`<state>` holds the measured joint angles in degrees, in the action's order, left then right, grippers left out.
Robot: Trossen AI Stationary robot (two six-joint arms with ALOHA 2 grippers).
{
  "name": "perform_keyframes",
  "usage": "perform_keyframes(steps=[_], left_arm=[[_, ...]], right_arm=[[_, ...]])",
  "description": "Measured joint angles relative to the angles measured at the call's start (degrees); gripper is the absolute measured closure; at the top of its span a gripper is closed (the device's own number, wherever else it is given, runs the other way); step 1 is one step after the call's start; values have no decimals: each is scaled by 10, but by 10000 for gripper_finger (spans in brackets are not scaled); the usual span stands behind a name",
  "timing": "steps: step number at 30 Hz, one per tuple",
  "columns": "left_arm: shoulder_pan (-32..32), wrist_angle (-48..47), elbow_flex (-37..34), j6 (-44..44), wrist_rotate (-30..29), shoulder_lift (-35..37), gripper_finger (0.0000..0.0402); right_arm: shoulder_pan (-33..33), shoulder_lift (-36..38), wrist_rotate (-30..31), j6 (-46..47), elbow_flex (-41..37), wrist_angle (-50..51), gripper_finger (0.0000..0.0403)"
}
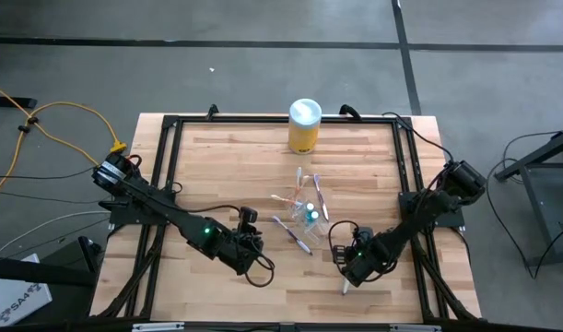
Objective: Pick & Place toothbrushing station
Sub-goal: Put the bottom purple toothbrush into the bottom compartment of the transparent organizer
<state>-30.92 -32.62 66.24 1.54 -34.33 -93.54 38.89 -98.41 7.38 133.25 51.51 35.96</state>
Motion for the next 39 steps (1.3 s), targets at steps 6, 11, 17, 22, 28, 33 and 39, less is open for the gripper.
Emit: perform_keyframes(steps=[6,11,17,22,28,33,39], left_arm=[[0,0,0,0,0,0,342],[0,0,0,0,0,0,342],[0,0,0,0,0,0,342],[0,-12,0,7,0,0,342],[0,-17,0,11,0,0,342],[0,-17,0,14,0,0,342],[0,-17,0,15,0,0,342]], right_arm=[[0,-1,-1,0,-1,-4,302],[0,-1,-4,1,-3,-19,302],[1,-2,-19,21,-4,-37,301],[8,-2,-14,33,-3,-42,301],[1,-3,6,28,0,-26,302],[-20,-3,2,0,0,-2,302],[-43,-3,-9,-29,0,13,302]])
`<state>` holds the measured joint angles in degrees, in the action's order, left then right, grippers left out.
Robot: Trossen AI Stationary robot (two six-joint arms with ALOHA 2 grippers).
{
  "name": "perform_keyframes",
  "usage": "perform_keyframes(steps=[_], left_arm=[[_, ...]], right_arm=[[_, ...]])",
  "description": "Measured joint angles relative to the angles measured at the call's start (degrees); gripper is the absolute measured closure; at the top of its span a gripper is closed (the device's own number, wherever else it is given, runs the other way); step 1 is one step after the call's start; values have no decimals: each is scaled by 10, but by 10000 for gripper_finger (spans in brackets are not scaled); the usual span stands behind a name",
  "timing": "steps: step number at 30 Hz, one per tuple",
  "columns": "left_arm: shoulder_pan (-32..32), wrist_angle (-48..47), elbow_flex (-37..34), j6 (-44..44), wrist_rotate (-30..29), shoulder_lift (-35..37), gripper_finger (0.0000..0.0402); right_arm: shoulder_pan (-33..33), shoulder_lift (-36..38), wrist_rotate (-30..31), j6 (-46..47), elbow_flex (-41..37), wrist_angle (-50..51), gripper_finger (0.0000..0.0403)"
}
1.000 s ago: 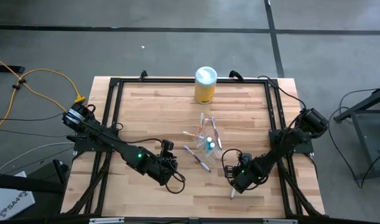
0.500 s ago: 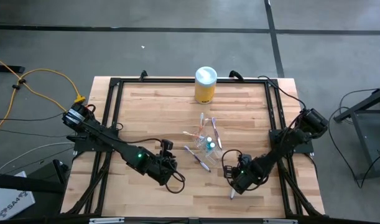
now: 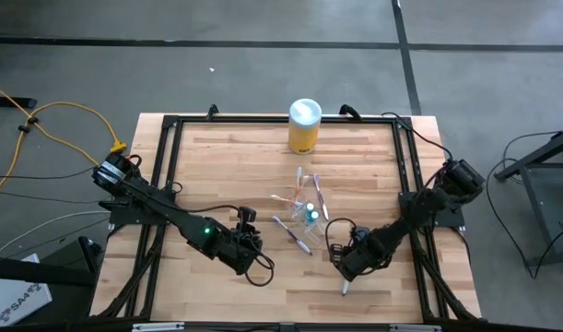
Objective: Pick & Place toothbrushing station
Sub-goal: Put the bottom purple toothbrush into the bottom compartment of the transparent organizer
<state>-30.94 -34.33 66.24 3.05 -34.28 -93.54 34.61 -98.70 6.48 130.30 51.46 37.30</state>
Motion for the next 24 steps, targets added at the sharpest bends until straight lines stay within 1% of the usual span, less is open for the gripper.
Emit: perform_keyframes(steps=[4,16,24], left_arm=[[0,0,0,0,0,0,342],[0,-2,0,0,0,0,342],[0,-2,0,0,0,0,342]], right_arm=[[-9,0,-5,-8,0,13,302],[-11,0,20,-12,0,50,302],[-13,0,19,-12,-1,59,302]])
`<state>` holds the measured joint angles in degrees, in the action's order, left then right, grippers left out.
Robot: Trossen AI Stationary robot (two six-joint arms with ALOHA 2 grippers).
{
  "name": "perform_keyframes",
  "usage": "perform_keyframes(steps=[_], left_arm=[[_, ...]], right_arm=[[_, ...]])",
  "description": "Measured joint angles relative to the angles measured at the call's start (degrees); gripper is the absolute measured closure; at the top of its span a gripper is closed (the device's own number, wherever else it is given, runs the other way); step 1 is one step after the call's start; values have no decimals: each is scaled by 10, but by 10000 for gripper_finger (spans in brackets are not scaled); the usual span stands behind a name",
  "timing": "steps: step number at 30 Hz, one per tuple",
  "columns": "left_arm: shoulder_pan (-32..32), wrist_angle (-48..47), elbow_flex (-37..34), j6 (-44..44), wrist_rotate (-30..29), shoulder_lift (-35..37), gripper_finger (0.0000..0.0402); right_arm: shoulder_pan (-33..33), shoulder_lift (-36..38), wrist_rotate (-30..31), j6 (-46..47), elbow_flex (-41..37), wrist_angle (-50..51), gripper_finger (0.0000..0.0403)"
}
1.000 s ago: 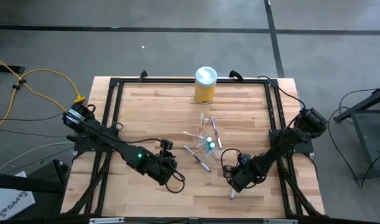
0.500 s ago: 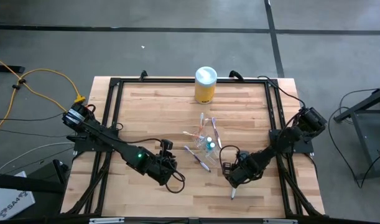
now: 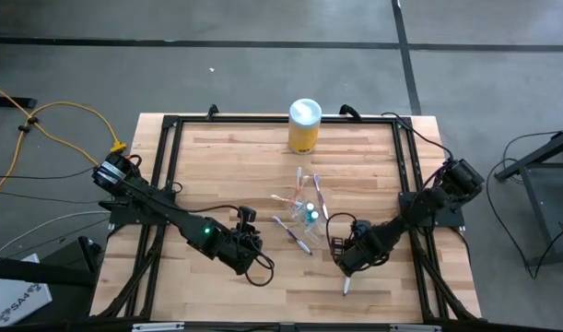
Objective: Pick & Place toothbrushing station
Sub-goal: Put the bottom purple toothbrush into the bottom compartment of the transparent organizer
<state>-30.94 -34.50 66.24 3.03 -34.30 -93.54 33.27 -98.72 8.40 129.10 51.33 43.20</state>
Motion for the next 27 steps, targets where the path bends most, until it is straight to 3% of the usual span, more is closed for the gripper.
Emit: perform_keyframes(steps=[12,22,27], left_arm=[[0,0,0,0,0,0,342],[0,0,0,0,0,0,342],[0,0,0,0,0,0,342]], right_arm=[[-22,0,-19,-23,-1,-2,306],[-25,0,-34,-36,-1,-5,388],[-25,0,-34,-46,-1,-7,392]])
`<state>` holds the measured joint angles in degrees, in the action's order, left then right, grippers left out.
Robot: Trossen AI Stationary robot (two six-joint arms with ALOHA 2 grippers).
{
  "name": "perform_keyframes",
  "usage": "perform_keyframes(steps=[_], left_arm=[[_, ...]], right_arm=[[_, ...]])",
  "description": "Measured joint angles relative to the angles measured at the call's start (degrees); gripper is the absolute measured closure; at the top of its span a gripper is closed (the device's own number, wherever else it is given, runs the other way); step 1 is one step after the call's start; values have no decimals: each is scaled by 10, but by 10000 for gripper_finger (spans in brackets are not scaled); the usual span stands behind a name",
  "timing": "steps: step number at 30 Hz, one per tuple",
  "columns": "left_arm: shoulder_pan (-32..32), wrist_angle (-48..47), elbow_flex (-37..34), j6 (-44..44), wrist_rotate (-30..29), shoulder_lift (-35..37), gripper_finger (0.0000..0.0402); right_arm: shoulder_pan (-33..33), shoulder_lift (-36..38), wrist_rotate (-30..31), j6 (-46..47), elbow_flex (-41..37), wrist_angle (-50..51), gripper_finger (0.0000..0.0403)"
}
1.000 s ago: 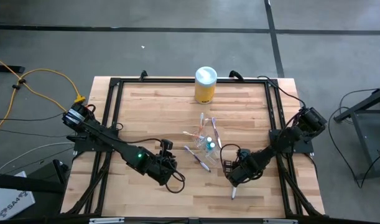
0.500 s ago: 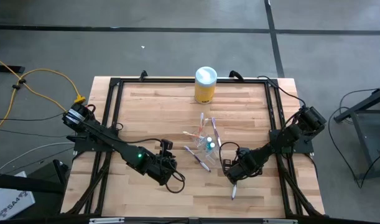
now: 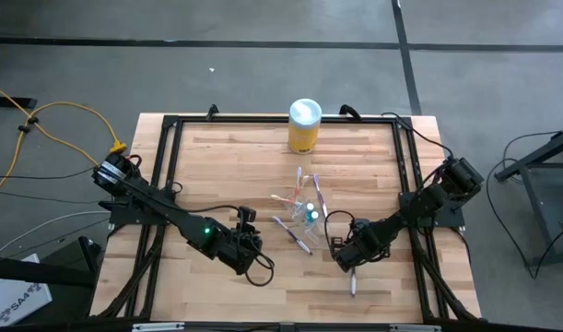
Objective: Pick & Place toothbrushing station
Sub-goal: Put the bottom purple toothbrush into the bottom compartment of the transparent organizer
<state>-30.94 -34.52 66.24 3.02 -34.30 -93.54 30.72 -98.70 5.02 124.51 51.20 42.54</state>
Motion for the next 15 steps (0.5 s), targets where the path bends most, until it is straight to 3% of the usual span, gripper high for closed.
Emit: perform_keyframes(steps=[15], left_arm=[[0,0,0,0,0,0,342]], right_arm=[[0,10,-13,-110,0,0,398]])
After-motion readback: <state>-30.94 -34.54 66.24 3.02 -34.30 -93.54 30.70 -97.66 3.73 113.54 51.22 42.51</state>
